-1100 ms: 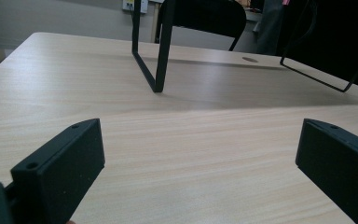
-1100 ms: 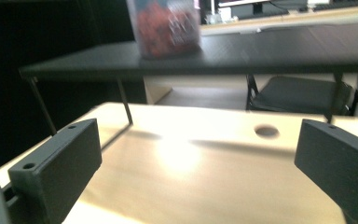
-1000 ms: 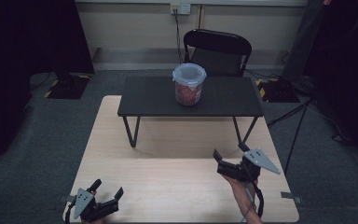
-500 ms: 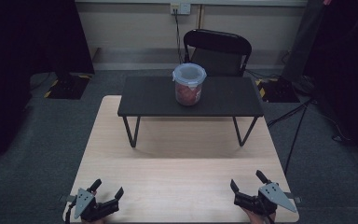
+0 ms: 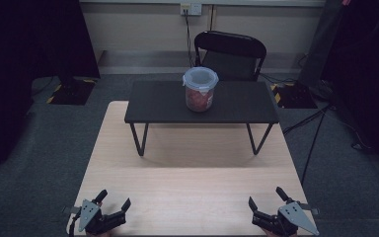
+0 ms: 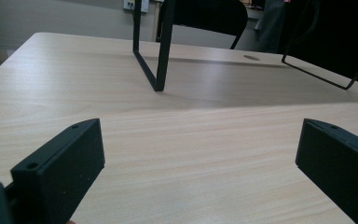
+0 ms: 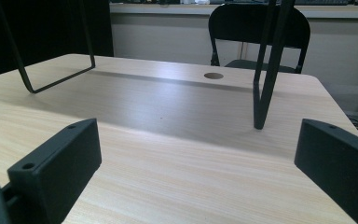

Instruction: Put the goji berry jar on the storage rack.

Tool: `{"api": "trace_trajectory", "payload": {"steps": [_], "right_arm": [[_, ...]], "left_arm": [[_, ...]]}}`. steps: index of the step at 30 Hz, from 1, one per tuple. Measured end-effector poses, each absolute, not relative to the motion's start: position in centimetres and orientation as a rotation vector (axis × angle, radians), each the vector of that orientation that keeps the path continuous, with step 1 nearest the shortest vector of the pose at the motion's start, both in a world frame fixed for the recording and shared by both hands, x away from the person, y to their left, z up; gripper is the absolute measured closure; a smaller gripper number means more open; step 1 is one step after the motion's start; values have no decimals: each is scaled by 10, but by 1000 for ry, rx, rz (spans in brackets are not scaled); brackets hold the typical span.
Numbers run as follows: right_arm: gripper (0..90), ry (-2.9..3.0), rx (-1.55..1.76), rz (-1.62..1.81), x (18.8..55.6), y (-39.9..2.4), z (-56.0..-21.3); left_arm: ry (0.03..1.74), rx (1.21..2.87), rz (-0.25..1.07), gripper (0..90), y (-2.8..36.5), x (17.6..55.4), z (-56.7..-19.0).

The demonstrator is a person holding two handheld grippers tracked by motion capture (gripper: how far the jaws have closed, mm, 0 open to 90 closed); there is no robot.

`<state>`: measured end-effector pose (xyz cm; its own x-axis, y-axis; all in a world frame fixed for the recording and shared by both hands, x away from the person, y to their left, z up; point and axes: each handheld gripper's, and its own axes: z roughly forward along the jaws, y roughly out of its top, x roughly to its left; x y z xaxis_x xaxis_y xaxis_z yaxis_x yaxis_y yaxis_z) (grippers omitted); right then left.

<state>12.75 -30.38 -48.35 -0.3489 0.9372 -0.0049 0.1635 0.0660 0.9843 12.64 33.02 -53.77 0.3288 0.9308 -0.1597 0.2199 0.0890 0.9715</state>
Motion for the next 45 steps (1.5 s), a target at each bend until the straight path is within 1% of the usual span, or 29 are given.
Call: {"api": "trace_trajectory", "payload": {"steps": [45], "right_arm": [[0, 1623, 1144, 1364, 128, -305, -483]], "left_arm": [[1144, 1402, 752, 3, 330, 126, -538]]}}
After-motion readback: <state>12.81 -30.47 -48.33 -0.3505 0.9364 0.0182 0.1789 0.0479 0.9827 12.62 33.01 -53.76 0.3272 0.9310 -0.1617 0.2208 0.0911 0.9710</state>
